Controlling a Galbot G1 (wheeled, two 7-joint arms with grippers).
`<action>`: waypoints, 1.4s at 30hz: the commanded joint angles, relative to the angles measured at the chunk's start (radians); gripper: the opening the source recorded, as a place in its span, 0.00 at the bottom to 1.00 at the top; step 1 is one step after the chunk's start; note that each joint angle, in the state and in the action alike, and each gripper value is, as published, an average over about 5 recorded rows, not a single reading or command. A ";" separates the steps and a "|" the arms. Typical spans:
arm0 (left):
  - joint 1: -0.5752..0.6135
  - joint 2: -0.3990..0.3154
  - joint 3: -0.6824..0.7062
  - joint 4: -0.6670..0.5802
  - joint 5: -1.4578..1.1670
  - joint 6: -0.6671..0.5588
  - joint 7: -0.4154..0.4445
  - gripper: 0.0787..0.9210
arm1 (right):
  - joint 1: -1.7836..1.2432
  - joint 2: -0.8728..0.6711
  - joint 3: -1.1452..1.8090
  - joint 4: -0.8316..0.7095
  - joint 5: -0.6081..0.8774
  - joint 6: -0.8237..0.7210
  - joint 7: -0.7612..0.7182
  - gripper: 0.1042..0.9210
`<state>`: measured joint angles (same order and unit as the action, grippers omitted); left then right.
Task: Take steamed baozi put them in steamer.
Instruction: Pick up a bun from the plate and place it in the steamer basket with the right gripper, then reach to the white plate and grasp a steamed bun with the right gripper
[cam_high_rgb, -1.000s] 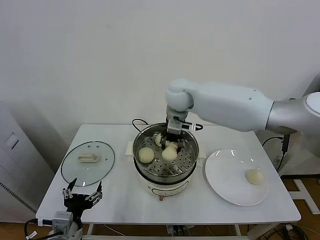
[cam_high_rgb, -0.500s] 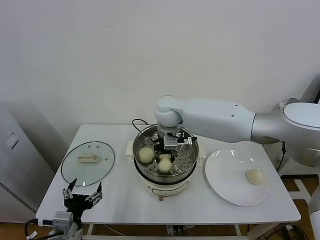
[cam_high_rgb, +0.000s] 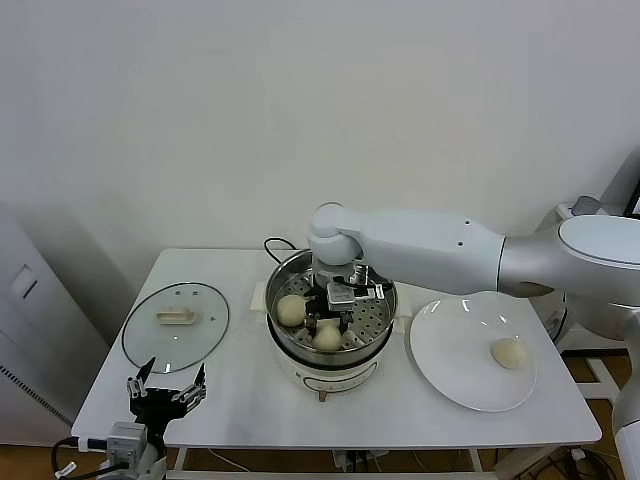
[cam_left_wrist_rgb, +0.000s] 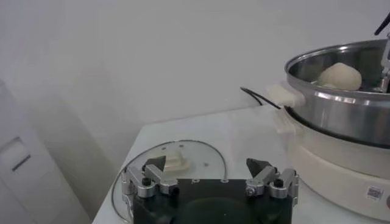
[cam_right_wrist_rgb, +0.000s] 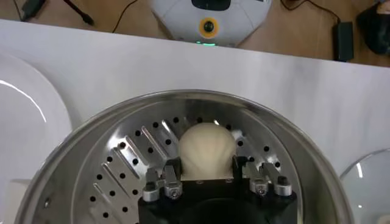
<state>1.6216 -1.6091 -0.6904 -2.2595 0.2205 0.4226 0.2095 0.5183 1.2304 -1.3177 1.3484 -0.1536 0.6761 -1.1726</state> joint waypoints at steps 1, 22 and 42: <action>-0.001 -0.049 0.001 0.002 0.000 0.001 0.000 0.88 | 0.007 -0.006 0.000 0.009 0.022 -0.021 0.003 0.65; -0.016 -0.049 0.001 -0.005 -0.099 0.018 0.038 0.88 | 0.152 -0.482 0.270 -0.019 0.346 -0.934 -0.228 0.88; 0.018 -0.049 -0.003 -0.026 -0.166 0.046 0.053 0.88 | -0.424 -0.782 0.725 -0.064 -0.042 -0.818 -0.202 0.88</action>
<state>1.6292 -1.6091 -0.6917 -2.2740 0.0810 0.4623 0.2586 0.3871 0.5587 -0.8372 1.3030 -0.0501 -0.1443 -1.3734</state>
